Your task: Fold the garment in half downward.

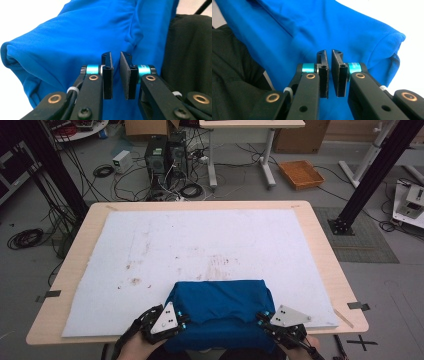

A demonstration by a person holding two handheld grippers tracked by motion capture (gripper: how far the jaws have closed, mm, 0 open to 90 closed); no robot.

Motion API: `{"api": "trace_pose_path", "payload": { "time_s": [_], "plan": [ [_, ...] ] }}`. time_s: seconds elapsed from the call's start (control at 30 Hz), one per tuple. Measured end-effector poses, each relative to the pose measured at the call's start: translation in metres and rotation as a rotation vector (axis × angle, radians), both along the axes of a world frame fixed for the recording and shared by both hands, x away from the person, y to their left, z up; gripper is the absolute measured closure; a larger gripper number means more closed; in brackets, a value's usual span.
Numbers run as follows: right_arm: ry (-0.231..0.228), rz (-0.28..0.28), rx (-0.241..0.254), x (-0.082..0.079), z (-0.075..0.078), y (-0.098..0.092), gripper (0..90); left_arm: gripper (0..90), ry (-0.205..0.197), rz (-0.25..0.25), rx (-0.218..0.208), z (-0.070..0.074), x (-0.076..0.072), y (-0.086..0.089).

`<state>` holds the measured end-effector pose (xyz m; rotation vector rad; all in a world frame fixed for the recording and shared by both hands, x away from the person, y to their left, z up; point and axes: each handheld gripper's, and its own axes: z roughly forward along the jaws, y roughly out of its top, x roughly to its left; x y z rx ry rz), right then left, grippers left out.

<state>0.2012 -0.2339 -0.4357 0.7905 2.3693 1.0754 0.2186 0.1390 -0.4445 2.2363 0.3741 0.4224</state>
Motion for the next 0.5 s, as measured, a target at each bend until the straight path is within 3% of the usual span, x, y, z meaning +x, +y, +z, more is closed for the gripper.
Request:
{"api": "trace_pose_path", "payload": {
  "time_s": [0.1,0.17,0.33,0.43,0.5],
  "plan": [
    [-0.016,-0.013,0.016,0.0,0.005,-0.002,77.9,76.6,-0.01,0.023,-0.038,0.006,0.002,0.003],
    [-0.031,-0.045,0.038,0.007,0.011,-0.005,73.6,70.6,-0.018,0.073,-0.072,0.012,0.009,0.005],
    [-0.032,-0.157,0.126,0.047,0.023,-0.012,71.2,63.0,-0.04,0.2,-0.14,0.024,0.044,0.008],
    [-0.004,-0.208,0.151,0.075,0.02,-0.011,68.7,60.9,0.012,0.283,-0.201,0.023,0.069,0.01],
    [0.021,-0.24,0.129,0.09,0.014,-0.009,70.5,59.7,0.051,0.318,-0.187,0.019,0.083,0.011]
  ]
}}
